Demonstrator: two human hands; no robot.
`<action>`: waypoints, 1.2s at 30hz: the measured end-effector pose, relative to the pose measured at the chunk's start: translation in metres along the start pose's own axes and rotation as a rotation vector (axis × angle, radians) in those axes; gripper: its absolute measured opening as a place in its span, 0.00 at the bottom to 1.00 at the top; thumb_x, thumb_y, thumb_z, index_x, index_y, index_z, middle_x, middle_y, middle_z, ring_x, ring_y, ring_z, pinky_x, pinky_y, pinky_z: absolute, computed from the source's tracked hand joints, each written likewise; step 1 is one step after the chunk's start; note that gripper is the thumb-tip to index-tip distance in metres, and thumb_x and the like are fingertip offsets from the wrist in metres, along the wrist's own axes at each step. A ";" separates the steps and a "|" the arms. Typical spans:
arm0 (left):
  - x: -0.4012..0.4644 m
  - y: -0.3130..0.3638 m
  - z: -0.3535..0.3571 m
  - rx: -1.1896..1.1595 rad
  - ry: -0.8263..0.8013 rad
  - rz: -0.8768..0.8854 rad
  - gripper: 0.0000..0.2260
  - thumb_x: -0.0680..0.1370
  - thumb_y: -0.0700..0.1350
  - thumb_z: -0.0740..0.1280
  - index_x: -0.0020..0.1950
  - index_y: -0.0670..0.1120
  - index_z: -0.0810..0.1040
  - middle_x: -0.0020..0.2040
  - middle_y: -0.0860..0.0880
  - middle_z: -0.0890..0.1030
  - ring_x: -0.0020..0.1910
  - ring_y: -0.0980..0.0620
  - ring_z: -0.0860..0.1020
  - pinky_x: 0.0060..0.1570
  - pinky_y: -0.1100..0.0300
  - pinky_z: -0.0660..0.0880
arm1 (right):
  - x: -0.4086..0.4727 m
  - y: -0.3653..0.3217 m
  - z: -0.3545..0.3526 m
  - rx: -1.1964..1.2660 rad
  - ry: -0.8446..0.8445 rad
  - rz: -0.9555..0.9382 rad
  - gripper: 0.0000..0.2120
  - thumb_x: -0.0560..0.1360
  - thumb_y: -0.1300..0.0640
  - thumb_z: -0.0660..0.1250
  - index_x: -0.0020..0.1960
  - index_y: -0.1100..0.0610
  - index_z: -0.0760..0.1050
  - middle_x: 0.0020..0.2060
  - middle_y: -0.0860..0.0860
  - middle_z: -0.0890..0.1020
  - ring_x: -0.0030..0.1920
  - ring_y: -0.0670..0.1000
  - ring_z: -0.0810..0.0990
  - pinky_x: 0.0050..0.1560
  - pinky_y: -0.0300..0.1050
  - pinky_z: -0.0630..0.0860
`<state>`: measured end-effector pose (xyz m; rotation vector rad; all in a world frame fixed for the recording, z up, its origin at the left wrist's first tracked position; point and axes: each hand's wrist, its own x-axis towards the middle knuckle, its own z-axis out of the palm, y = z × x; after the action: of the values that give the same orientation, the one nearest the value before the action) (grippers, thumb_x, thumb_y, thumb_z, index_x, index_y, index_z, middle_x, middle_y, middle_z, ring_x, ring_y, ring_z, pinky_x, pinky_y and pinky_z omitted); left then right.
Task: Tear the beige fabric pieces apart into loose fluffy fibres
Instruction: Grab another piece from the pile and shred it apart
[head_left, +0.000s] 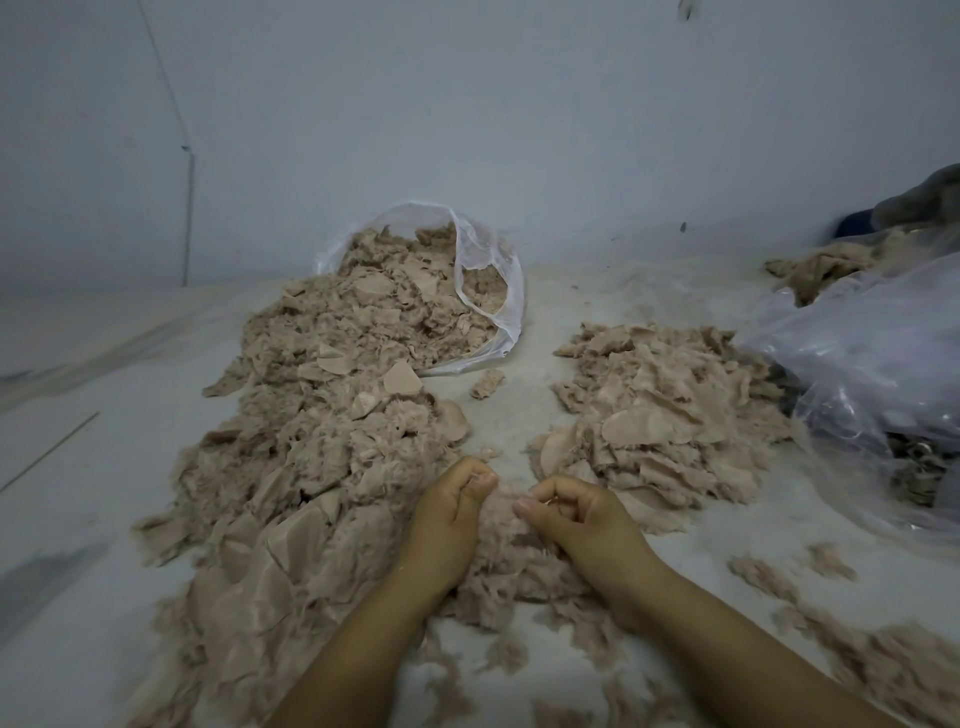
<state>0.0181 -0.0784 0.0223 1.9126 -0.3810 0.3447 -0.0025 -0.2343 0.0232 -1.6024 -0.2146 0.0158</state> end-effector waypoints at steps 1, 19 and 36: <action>0.000 0.000 -0.001 0.001 0.003 -0.005 0.13 0.81 0.39 0.60 0.35 0.47 0.69 0.31 0.53 0.68 0.30 0.61 0.65 0.34 0.63 0.64 | -0.001 -0.001 0.000 0.003 -0.008 -0.013 0.08 0.73 0.52 0.70 0.35 0.52 0.79 0.22 0.45 0.73 0.24 0.46 0.63 0.26 0.38 0.61; -0.004 0.012 -0.007 -0.107 -0.282 -0.037 0.09 0.73 0.48 0.69 0.42 0.42 0.81 0.37 0.53 0.79 0.37 0.59 0.76 0.41 0.66 0.73 | 0.004 0.000 -0.004 0.033 0.285 -0.151 0.20 0.71 0.62 0.73 0.31 0.68 0.63 0.28 0.56 0.66 0.32 0.52 0.65 0.34 0.45 0.67; -0.003 0.013 -0.014 -0.213 0.022 -0.104 0.12 0.72 0.57 0.61 0.45 0.55 0.82 0.44 0.56 0.84 0.45 0.64 0.80 0.44 0.75 0.72 | -0.002 -0.001 -0.009 -0.151 0.240 -0.445 0.30 0.63 0.84 0.58 0.40 0.52 0.85 0.45 0.46 0.83 0.48 0.38 0.80 0.52 0.30 0.73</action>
<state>0.0091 -0.0696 0.0372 1.7114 -0.2899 0.2459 -0.0029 -0.2429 0.0246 -1.6584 -0.3874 -0.5441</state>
